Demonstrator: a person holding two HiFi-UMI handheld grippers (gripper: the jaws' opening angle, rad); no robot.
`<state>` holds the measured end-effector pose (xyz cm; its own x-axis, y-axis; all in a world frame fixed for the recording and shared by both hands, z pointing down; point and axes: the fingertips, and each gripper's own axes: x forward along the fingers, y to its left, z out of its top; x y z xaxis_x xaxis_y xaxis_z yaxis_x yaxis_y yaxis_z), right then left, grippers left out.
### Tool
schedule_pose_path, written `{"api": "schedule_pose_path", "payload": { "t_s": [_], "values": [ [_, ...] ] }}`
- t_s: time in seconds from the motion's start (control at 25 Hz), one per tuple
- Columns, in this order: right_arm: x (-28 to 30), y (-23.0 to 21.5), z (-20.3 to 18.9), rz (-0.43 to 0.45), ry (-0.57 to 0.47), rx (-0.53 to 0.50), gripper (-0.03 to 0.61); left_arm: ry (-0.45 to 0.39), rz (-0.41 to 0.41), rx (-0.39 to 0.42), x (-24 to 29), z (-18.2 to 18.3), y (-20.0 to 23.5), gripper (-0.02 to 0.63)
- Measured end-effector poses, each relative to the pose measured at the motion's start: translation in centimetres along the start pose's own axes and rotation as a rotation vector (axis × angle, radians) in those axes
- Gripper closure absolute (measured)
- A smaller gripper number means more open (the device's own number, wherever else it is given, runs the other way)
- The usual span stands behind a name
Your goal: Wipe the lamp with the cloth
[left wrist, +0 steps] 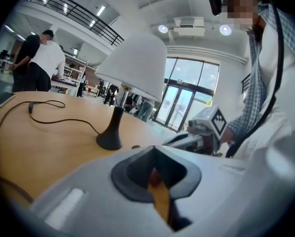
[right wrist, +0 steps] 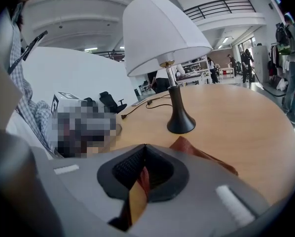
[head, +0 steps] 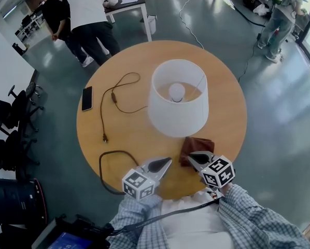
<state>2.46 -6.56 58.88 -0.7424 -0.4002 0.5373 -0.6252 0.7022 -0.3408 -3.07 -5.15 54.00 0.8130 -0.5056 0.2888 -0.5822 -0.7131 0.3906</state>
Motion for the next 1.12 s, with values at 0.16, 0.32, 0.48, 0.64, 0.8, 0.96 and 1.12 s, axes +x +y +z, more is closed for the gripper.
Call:
{"api": "schedule_pose_path", "payload": {
  "t_s": [0.16, 0.32, 0.48, 0.64, 0.8, 0.96, 1.12],
  "values": [
    [0.0, 0.2, 0.0, 0.004, 0.010, -0.004, 0.575, 0.008, -0.002, -0.006, -0.1, 0.0, -0.1, 0.609],
    [0.0, -0.2, -0.4, -0.019, 0.032, -0.029, 0.575, 0.011, -0.005, -0.010, -0.1, -0.1, -0.2, 0.609],
    [0.1, -0.3, -0.3, -0.010, 0.032, -0.016, 0.575, 0.014, -0.005, -0.015, 0.0, -0.1, -0.2, 0.609],
    [0.1, -0.3, -0.2, -0.006, 0.030, -0.015, 0.575, 0.015, -0.005, -0.014, 0.1, 0.0, -0.1, 0.609],
    [0.2, -0.4, -0.1, -0.001, 0.030, -0.016, 0.575, 0.018, -0.007, -0.016, 0.2, -0.1, -0.1, 0.609],
    [0.1, -0.8, -0.3, -0.015, 0.028, -0.012, 0.575, 0.022, -0.010, -0.014, 0.3, -0.3, -0.1, 0.609],
    [-0.1, -1.0, -0.6, -0.029, 0.034, -0.005, 0.575, 0.026, -0.011, -0.011, 0.2, -0.4, -0.3, 0.609]
  ]
}}
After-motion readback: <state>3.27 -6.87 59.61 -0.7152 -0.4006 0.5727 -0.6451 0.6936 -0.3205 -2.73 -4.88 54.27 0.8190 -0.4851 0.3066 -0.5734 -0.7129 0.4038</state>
